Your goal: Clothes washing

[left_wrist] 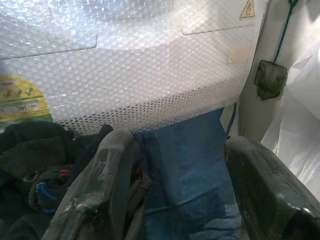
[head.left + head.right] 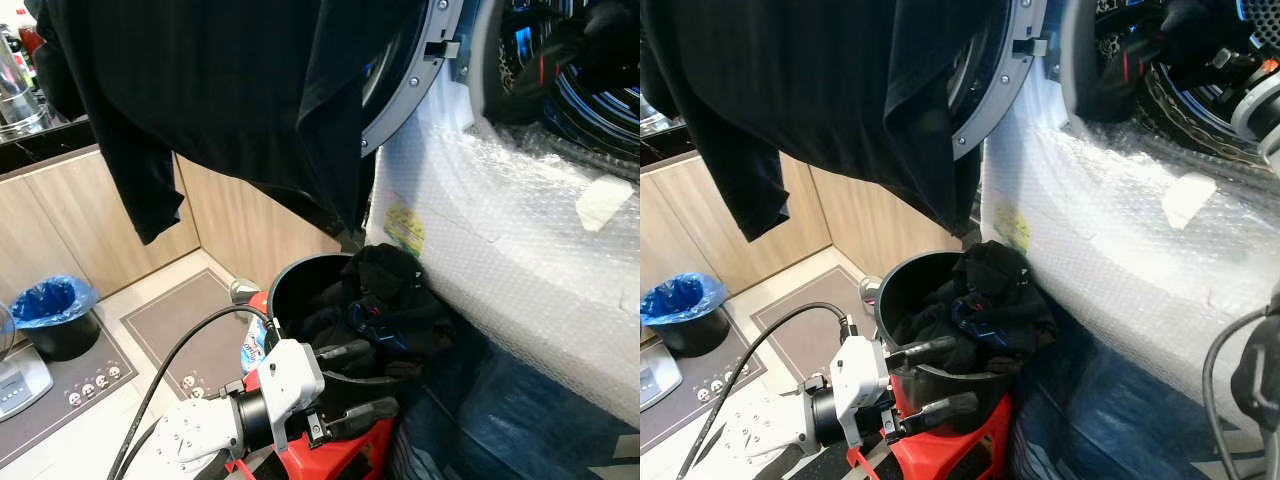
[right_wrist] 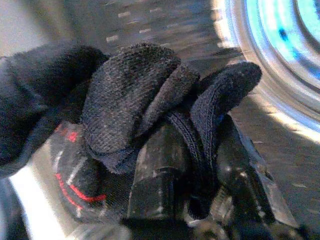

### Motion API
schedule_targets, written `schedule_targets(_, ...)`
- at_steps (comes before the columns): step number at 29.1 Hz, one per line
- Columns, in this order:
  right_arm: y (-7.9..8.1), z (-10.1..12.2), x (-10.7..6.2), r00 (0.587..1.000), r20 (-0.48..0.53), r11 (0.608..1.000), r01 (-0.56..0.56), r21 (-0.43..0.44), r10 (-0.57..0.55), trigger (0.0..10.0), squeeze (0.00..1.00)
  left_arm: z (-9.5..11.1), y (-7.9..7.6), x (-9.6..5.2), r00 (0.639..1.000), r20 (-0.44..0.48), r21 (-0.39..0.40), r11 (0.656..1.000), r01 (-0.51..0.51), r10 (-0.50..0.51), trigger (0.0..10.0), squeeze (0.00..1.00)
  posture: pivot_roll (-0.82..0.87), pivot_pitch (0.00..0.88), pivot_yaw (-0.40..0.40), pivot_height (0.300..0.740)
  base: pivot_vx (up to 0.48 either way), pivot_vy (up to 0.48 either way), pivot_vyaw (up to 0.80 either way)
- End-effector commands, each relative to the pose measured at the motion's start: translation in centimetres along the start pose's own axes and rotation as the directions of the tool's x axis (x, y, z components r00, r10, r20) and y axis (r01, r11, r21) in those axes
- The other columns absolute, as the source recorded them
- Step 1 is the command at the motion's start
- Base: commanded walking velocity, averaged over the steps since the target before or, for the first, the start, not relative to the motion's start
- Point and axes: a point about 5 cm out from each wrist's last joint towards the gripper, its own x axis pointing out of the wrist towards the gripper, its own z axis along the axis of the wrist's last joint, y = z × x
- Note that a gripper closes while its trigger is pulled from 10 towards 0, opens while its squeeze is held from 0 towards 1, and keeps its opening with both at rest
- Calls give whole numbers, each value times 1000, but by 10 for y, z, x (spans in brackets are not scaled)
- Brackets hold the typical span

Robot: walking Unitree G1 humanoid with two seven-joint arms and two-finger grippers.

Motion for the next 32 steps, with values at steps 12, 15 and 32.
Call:
schedule_targets(12, 0, 5, 11, 833, 32, 803, 543, -247, -553, 10000, 0, 5, -4, 0, 1000, -8, 4, 1000, -18, 18, 10000, 0, -62, 109, -45, 740, 0, 0, 0)
schedule_targets(15, -9, -5, 7, 780, -4, 757, 606, -244, -626, 10000, 1000, 6, -4, -1, 1000, -8, 6, 1000, -30, 30, 10000, 0, -45, 103, -48, 740, 0, 0, 0)
schedule_targets(32, -31, -16, -6, 676, -22, 656, 706, -267, -736, 10000, 1000, 8, 4, -2, 999, -21, 34, 999, -37, 37, 10000, 0, -22, 58, -37, 740, 0, 0, 0)
